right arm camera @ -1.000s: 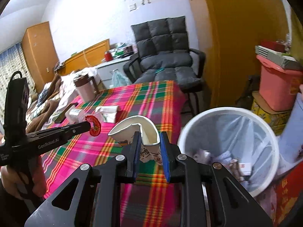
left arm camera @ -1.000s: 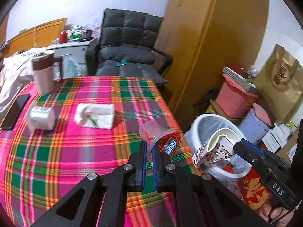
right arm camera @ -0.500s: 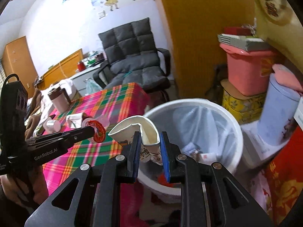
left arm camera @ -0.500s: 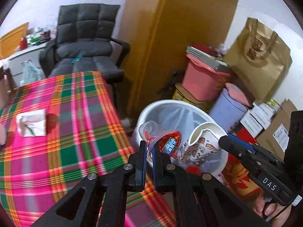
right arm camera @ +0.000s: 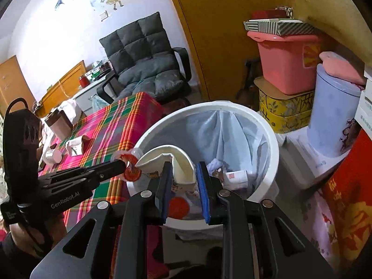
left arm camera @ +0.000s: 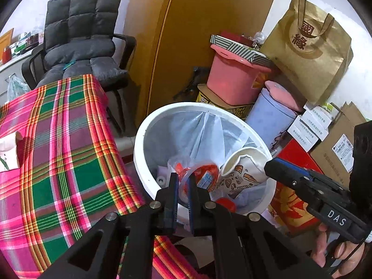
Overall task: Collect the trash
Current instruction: 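Open both tools to drop the cups into the bin, then move both tools back toward the yogurt cup and tissue on the table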
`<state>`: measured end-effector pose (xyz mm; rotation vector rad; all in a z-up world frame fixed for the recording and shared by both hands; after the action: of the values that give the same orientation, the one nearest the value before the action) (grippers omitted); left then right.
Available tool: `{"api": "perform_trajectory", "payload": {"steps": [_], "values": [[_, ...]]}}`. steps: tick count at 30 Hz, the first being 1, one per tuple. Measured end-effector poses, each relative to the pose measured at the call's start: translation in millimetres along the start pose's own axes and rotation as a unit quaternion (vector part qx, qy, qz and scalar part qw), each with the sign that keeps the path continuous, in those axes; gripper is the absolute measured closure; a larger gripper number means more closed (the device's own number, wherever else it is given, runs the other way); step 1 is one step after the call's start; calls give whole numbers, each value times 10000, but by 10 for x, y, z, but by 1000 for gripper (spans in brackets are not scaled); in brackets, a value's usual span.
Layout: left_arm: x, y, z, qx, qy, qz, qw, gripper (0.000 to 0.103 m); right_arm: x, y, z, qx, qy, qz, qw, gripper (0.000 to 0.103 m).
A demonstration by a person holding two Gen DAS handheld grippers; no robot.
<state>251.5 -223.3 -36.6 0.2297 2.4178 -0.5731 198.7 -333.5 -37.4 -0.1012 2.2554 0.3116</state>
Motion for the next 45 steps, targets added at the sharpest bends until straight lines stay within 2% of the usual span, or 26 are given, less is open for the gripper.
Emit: {"api": "perform_trajectory", "payload": {"steps": [4, 5, 12, 19, 28, 45], "values": [[-13, 23, -27, 0, -41, -40, 10000, 83, -15, -5, -23, 2, -80, 12, 10000, 61], [-15, 39, -49, 19, -55, -77, 10000, 81, -19, -4, -32, -2, -99, 15, 9999, 60], [-5, 153, -220, 20, -151, -265, 9995, 81, -56, 41, -103, 0, -230, -66, 9997, 60], [73, 262, -469, -61, -319, -368, 9988, 81, -25, 191, -120, -212, -215, -244, 9992, 60], [187, 489, -898, -333, -703, -490, 9958, 81, 8, 461, -152, -488, -188, -536, 9972, 60], [521, 1138, -1455, -1061, -964, -903, 9855, 81, 68, 1144, 4, -1159, 98, -1092, 9872, 60]]}}
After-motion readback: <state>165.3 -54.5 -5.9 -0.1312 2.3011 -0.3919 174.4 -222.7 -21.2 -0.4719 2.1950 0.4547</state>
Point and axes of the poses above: each gripper's, at about its wrist camera, not at the fingertips, and z roughly the way its jaws point, y to its left, x to its underside, the point moved 4 cm from there along z, roughly the way its jaws point, and after that the axes turned 7 degrees about -z, right-handed, at the moved point
